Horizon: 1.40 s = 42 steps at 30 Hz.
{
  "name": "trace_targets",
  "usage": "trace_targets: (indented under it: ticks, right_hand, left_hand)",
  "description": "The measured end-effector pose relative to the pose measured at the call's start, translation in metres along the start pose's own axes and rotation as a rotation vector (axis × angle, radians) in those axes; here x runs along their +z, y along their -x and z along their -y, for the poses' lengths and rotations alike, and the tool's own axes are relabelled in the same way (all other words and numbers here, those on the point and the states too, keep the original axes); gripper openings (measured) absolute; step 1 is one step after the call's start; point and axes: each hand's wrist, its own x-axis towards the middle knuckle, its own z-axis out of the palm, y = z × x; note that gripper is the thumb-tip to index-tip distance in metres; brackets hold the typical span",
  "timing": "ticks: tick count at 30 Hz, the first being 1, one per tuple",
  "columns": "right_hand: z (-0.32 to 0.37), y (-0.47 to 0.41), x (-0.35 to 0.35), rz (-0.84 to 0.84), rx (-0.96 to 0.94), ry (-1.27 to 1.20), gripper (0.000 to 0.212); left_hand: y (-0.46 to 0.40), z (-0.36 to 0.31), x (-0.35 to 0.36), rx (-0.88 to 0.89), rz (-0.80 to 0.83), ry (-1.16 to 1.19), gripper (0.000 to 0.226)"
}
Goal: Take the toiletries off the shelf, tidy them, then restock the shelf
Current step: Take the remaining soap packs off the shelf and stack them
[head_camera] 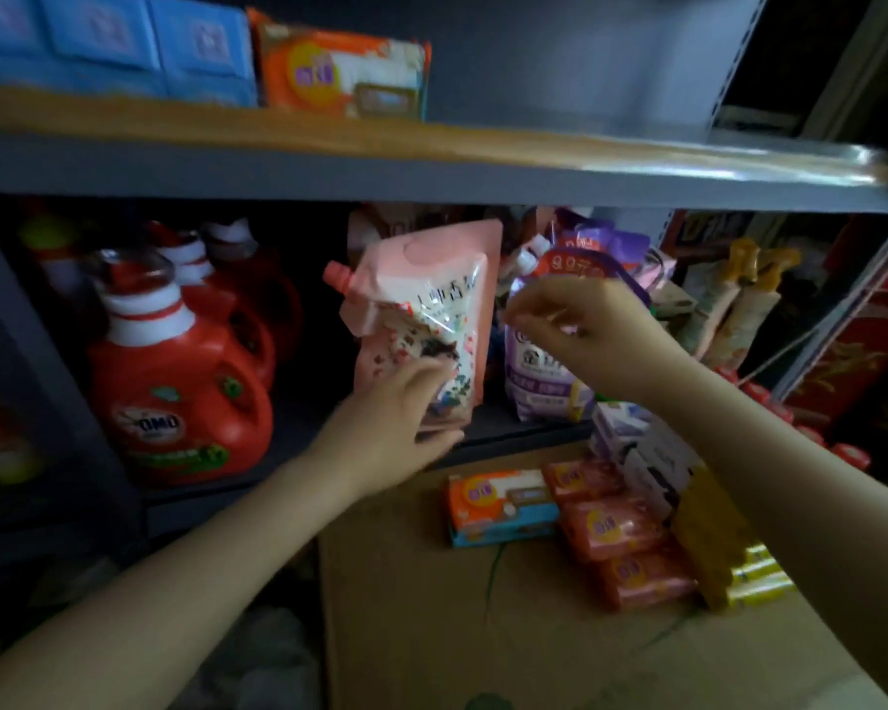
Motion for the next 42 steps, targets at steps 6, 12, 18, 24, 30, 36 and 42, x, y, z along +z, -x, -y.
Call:
trace_targets:
  ticks: [6, 12, 18, 24, 30, 36, 42]
  right_hand:
    - [0.043, -0.077, -0.021, -0.227, -0.224, 0.009, 0.022]
    - [0.057, -0.15, -0.019, -0.115, -0.208, 0.151, 0.04]
    - [0.062, -0.194, -0.014, 0.005, -0.163, 0.334, 0.053]
    - [0.04, -0.196, -0.021, -0.034, -0.151, 0.371, 0.045]
    - [0.028, -0.2, -0.027, -0.07, -0.127, 0.284, 0.04]
    - [0.034, -0.194, -0.029, -0.032, -0.092, 0.303, 0.057]
    - [0.055, -0.137, -0.048, -0.454, -0.176, 0.068, 0.044]
  left_hand:
    - [-0.033, 0.015, -0.129, 0.155, -0.396, -0.458, 0.056]
    - [-0.05, 0.036, -0.196, -0.031, -0.358, -0.684, 0.09]
    - [-0.069, 0.045, -0.205, -0.137, -0.271, -0.646, 0.095]
    - [-0.071, 0.047, -0.201, -0.111, -0.319, -0.736, 0.091]
    - [-0.072, 0.05, -0.197, -0.118, -0.348, -0.727, 0.088]
    - [-0.071, 0.049, -0.194, -0.125, -0.369, -0.695, 0.087]
    - [-0.067, 0.033, -0.195, -0.094, -0.475, -0.353, 0.08]
